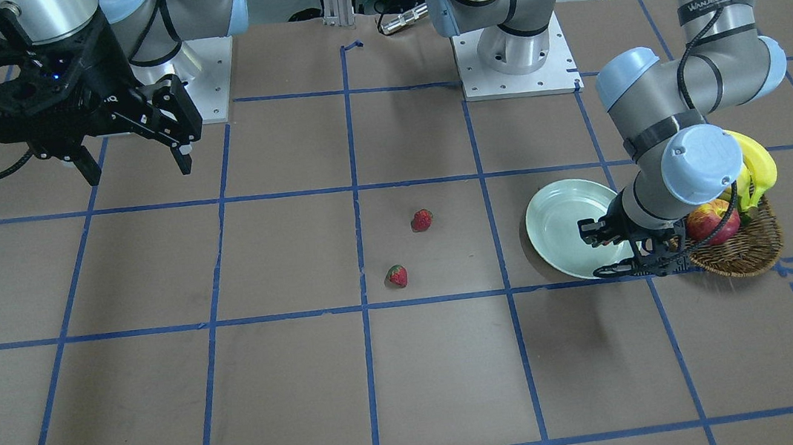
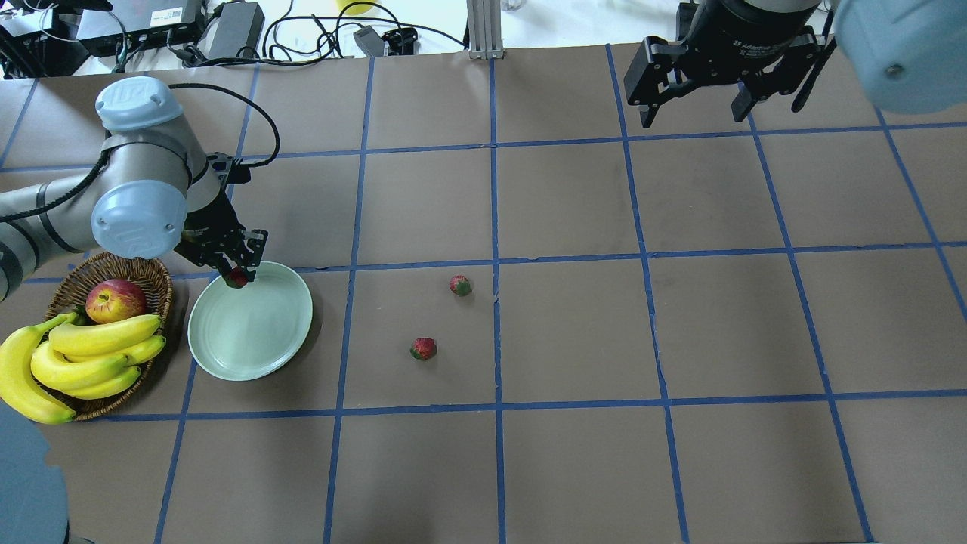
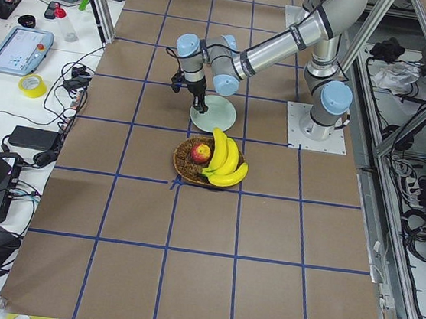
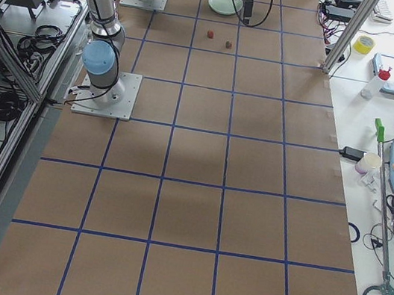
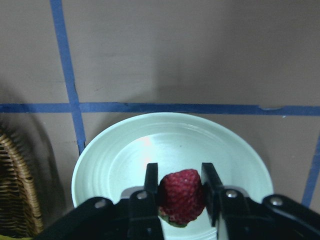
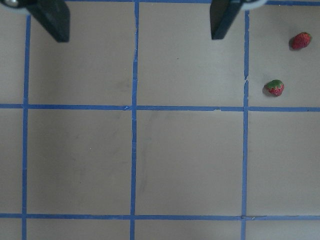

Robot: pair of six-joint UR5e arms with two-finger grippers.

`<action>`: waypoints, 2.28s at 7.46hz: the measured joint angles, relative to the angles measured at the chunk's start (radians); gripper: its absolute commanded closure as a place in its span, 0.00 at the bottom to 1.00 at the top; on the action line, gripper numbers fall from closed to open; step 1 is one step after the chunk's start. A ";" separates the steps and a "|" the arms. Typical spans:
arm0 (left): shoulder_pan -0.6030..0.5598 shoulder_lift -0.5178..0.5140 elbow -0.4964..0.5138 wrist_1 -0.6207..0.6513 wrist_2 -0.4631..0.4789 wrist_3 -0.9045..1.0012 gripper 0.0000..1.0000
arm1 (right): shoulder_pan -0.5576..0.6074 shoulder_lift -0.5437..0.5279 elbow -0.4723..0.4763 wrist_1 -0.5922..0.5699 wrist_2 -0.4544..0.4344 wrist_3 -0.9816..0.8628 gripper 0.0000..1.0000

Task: Collect all strawberries into plate
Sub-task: 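Carry the strawberry over the plate and open the left gripper, then reach the left gripper to the next strawberry and grasp it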

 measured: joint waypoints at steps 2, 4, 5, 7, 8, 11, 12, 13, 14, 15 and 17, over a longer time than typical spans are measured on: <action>0.007 -0.005 -0.019 0.005 0.005 0.005 0.00 | 0.000 -0.001 0.001 -0.001 -0.001 0.001 0.00; 0.007 0.001 -0.018 0.008 -0.003 0.004 0.00 | -0.001 -0.001 0.001 -0.002 -0.003 0.002 0.00; 0.001 0.009 -0.011 0.012 -0.017 0.005 0.00 | -0.001 -0.001 0.001 -0.003 -0.004 0.002 0.00; -0.054 0.019 0.034 0.012 -0.136 -0.063 0.00 | -0.001 -0.002 0.000 -0.003 -0.008 0.003 0.00; -0.108 0.019 0.054 0.012 -0.177 -0.151 0.00 | -0.001 -0.002 -0.001 -0.003 -0.010 0.003 0.00; -0.273 -0.001 0.074 0.110 -0.265 -0.466 0.00 | -0.001 -0.003 -0.001 -0.003 -0.010 0.003 0.00; -0.310 -0.014 0.074 0.144 -0.319 -0.569 0.00 | -0.001 -0.003 -0.001 -0.003 -0.012 0.003 0.00; -0.348 -0.032 0.074 0.175 -0.356 -0.670 0.00 | -0.001 -0.003 -0.001 -0.003 -0.011 0.003 0.00; -0.389 -0.056 0.073 0.214 -0.373 -0.774 0.00 | -0.001 -0.003 -0.001 -0.003 -0.011 0.002 0.00; -0.423 -0.084 0.072 0.255 -0.379 -0.864 0.01 | -0.001 -0.003 -0.001 -0.003 -0.011 0.002 0.00; -0.453 -0.130 0.064 0.290 -0.380 -0.942 0.32 | -0.001 -0.003 0.000 -0.003 -0.012 0.002 0.00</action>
